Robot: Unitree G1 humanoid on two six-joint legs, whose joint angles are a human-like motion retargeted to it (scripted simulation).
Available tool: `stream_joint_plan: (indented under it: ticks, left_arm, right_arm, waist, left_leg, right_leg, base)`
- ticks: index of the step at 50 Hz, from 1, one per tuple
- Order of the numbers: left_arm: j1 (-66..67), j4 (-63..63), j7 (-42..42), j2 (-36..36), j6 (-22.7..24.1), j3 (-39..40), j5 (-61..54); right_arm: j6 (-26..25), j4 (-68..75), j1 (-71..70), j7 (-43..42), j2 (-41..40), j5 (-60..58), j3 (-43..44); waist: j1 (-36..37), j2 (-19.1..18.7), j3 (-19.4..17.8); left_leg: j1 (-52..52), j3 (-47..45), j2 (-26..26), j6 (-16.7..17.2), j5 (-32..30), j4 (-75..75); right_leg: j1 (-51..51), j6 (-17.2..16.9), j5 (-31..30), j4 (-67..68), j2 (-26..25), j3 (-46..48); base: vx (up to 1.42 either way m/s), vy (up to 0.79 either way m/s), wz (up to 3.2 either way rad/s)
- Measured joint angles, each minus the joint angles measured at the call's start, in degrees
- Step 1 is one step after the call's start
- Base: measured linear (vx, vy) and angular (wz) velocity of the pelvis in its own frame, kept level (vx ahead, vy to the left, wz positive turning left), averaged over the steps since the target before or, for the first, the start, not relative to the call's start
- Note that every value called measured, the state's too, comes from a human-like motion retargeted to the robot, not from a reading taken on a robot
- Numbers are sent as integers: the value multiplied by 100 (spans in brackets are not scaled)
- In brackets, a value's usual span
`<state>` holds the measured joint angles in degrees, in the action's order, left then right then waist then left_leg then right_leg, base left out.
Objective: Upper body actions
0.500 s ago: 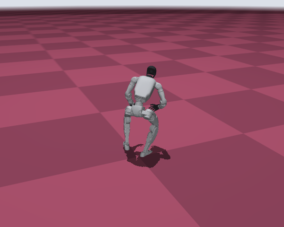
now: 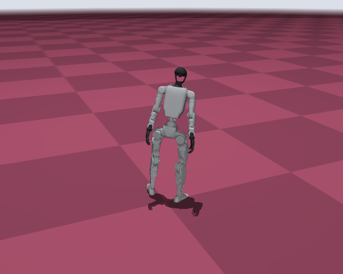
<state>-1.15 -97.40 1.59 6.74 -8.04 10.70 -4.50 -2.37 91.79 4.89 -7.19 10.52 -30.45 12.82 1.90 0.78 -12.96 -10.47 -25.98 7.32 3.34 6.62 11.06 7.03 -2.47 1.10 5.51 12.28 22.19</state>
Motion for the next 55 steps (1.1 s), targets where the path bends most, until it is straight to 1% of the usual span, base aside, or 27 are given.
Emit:
stream_joint_plan:
  ticks: [3, 5, 8, 10, 13, 15, 18, 20, 22, 26, 29, 32, 35, 37, 40, 43, 45, 46, 48, 50, 52, 53, 55]
  left_arm:
    - [-200, 91, -195, 22, 109, -141, -79]
    - [-458, 268, -351, -24, 183, -111, -61]
    - [-851, 804, -408, -66, 334, -323, -171]
    - [-1226, 1278, -419, -82, 377, -519, -273]
    - [-1824, 2118, -510, 20, 443, -810, -369]
    - [-2163, 2817, -557, 173, 380, -1028, -433]
    - [-2674, 3788, -449, 587, 357, -1252, -339]
    - [-3032, 4253, -395, 884, 366, -1348, -249]
    - [-3362, 4589, -396, 1170, 381, -1449, -276]
    - [-3983, 4951, -455, 1638, 445, -1522, -465]
    - [-4397, 4807, -629, 1725, 641, -1659, -422]
    - [-4675, 4371, -788, 1639, 778, -1696, -202]
    - [-4666, 4107, -679, 1469, 884, -1616, -214]
    - [-4508, 4061, -590, 1390, 976, -1581, -273]
    - [-4127, 4010, -533, 1360, 1065, -1532, -173]
    - [-3549, 3872, -868, 1303, 1377, -1579, -178]
    - [-3135, 3648, -1208, 1097, 1598, -1550, -154]
    - [-2936, 3483, -1304, 932, 1628, -1449, -88]
    - [-2551, 3128, -1370, 588, 1576, -1267, 22]
    - [-2173, 2730, -1253, 250, 1407, -1157, 83]
    - [-1767, 2290, -1138, -19, 1290, -1042, 98]
    - [-1543, 2053, -1169, -117, 1304, -991, 51]
    - [-1085, 1537, -1424, -287, 1524, -871, -158]
  right_arm:
    - [-81, -118, -256, -174, 56, -238, -354]
    - [-133, -373, -523, -213, 34, -536, -540]
    - [78, -1025, -940, -119, -1, -813, -860]
    - [237, -1583, -1327, 21, 14, -858, -1064]
    - [417, -2531, -1986, 240, 86, -821, -1303]
    - [526, -3193, -2411, 443, 154, -722, -1441]
    - [782, -4042, -3073, 786, 337, -542, -1503]
    - [954, -4489, -3447, 873, 479, -424, -1484]
    - [1113, -4804, -3840, 964, 633, -302, -1459]
    - [1369, -5221, -4569, 1107, 856, -33, -1429]
    - [1470, -5375, -4814, 1133, 913, 357, -1327]
    - [1562, -5325, -4830, 1144, 750, 841, -1146]
    - [1637, -5153, -4729, 1098, 576, 1108, -1000]
    - [1640, -4991, -4569, 1077, 521, 1060, -941]
    - [1609, -4668, -4199, 1286, 510, 662, -936]
    - [1378, -4127, -3728, 1267, 441, -31, -1001]
    - [1186, -3626, -3396, 1067, 367, -515, -1084]
    - [1113, -3348, -3225, 935, 345, -745, -1136]
    - [928, -2784, -2866, 607, 293, -1187, -1199]
    - [597, -2185, -2466, 63, 197, -1474, -1138]
    - [272, -1558, -2033, -535, 72, -1426, -934]
    - [170, -1264, -1792, -742, 23, -1322, -810]
    - [19, -762, -1273, -1066, -90, -1000, -555]
  waist:
    - [-61, -11, 31]
    - [-109, -18, -34]
    - [-124, -32, -203]
    - [-50, -61, -303]
    - [1, -154, -385]
    - [50, -198, -388]
    - [177, -234, -347]
    - [354, -177, -312]
    - [497, -143, -272]
    - [674, -194, -241]
    - [853, -215, -289]
    - [950, -205, -388]
    - [972, -214, -431]
    - [973, -257, -411]
    - [920, -354, -348]
    - [770, -441, -271]
    - [615, -467, -222]
    - [522, -441, -206]
    - [320, -362, -177]
    - [163, -268, -168]
    - [107, -180, -205]
    - [102, -133, -216]
    - [135, -47, -186]
  left_leg:
    - [42, 15, 9, -1, 12, -1]
    - [0, 56, 46, 17, 55, 117]
    - [-234, 119, 187, 38, 226, 572]
    - [-647, 114, 448, 90, 476, 1204]
    - [-1582, 245, 905, 141, 1020, 2526]
    - [-2271, 349, 1192, 146, 1371, 3457]
    - [-3337, 517, 1561, 147, 1902, 4806]
    - [-3948, 542, 1774, 117, 2213, 5626]
    - [-4562, 640, 1977, 41, 2497, 6386]
    - [-5636, 879, 2356, -128, 2868, 7511]
    - [-6128, 991, 2606, -218, 3006, 8045]
    - [-6255, 1043, 2675, -254, 3049, 8265]
    - [-6140, 1051, 2661, -245, 3000, 8157]
    - [-5916, 1020, 2614, -204, 2898, 7862]
    - [-5402, 952, 2494, -134, 2687, 7159]
    - [-4633, 790, 2293, -33, 2346, 6058]
    - [-4033, 655, 2061, 22, 1978, 5124]
    - [-3688, 539, 1898, 36, 1745, 4575]
    - [-2985, 321, 1530, 69, 1243, 3443]
    - [-2238, 145, 1137, 115, 730, 2312]
    - [-1424, 37, 748, 132, 306, 1274]
    - [-1018, 5, 557, 125, 117, 790]
    - [-259, -115, 261, 103, -197, -74]
  right_leg:
    - [-31, -6, 47, 53, -2, 11]
    - [4, 13, 118, 178, 11, 33]
    - [233, 37, 313, 617, 79, 8]
    - [686, 33, 555, 1202, 141, -150]
    - [1575, 127, 1035, 2297, 119, -305]
    - [2228, 205, 1344, 3077, 93, -399]
    - [3291, 352, 1777, 4247, 52, -455]
    - [3970, 490, 2096, 4978, 11, -530]
    - [4585, 701, 2368, 5623, -87, -547]
    - [5593, 1227, 2748, 6590, -336, -383]
    - [6010, 1497, 2908, 7035, -446, -259]
    - [6093, 1625, 3044, 7275, -447, -202]
    - [5945, 1617, 3121, 7243, -424, -218]
    - [5697, 1495, 3049, 6970, -413, -245]
    - [5115, 1185, 2760, 6245, -402, -295]
    - [4303, 814, 2303, 5164, -359, -347]
    - [3667, 571, 1904, 4261, -307, -331]
    - [3329, 475, 1663, 3733, -278, -311]
    - [2636, 296, 1158, 2656, -200, -251]
    - [1915, 126, 669, 1631, -100, -172]
    - [1175, -33, 284, 804, -26, -83]
    - [821, -107, 129, 461, 2, -42]
    - [236, -174, -113, -93, -9, 6]
  base:
    - [0, 0, 0]
    - [0, 0, 0]
    - [-10, 5, 2]
    - [-25, 5, -28]
    - [-30, 2, -27]
    - [-21, 0, -26]
    - [-20, -1, -27]
    - [-16, -2, -46]
    - [-13, 2, -53]
    - [-15, 6, -51]
    - [-10, 0, -31]
    - [-2, -1, -3]
    - [0, 0, 0]
    - [0, 0, 0]
    - [7, -1, 19]
    - [12, -2, 29]
    - [12, -2, 45]
    - [11, -1, 56]
    - [11, -2, 66]
    - [18, -4, 65]
    - [28, -8, 46]
    - [36, -13, 26]
    - [43, -14, 5]
